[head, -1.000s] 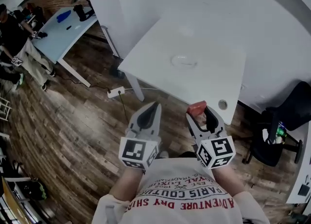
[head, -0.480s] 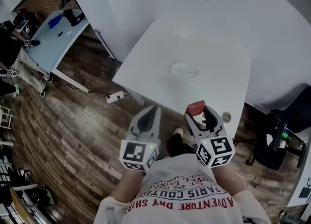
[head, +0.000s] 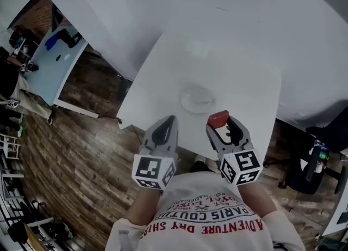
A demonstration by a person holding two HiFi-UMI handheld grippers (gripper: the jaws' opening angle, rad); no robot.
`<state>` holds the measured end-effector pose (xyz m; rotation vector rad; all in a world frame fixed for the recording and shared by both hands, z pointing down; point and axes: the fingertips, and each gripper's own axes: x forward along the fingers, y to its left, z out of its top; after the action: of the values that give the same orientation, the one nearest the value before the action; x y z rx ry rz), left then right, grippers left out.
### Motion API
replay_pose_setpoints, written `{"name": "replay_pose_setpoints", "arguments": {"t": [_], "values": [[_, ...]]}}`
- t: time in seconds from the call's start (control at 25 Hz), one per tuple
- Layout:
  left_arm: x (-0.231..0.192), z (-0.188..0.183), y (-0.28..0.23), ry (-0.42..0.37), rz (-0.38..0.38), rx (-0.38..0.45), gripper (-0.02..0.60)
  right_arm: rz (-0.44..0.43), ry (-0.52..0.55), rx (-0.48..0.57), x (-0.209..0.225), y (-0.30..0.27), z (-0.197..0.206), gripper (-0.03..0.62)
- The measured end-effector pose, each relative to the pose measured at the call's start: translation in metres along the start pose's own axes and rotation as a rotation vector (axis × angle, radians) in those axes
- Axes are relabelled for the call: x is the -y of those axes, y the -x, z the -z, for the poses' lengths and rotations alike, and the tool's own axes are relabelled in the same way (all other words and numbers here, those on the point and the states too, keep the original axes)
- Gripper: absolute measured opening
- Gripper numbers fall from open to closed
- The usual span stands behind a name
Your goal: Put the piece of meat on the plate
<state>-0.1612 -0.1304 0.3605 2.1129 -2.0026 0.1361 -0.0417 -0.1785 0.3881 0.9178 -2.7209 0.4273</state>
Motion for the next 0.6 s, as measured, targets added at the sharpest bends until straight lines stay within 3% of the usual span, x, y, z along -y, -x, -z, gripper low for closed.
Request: {"name": "replay_pose_setpoints", "arguments": {"t": [0.24, 0.6], "values": [[0.000, 0.004, -0.055, 0.000, 0.047, -0.042, 0.009, 0.065, -0.043, -0.029, 0.046, -0.025, 0.000, 0.281], [-0.015, 0.006, -0.114, 0.002, 0.178, -0.078, 0.009, 0.168, -0.085, -0.065, 0.070, -0.059, 0.004, 0.279]]}}
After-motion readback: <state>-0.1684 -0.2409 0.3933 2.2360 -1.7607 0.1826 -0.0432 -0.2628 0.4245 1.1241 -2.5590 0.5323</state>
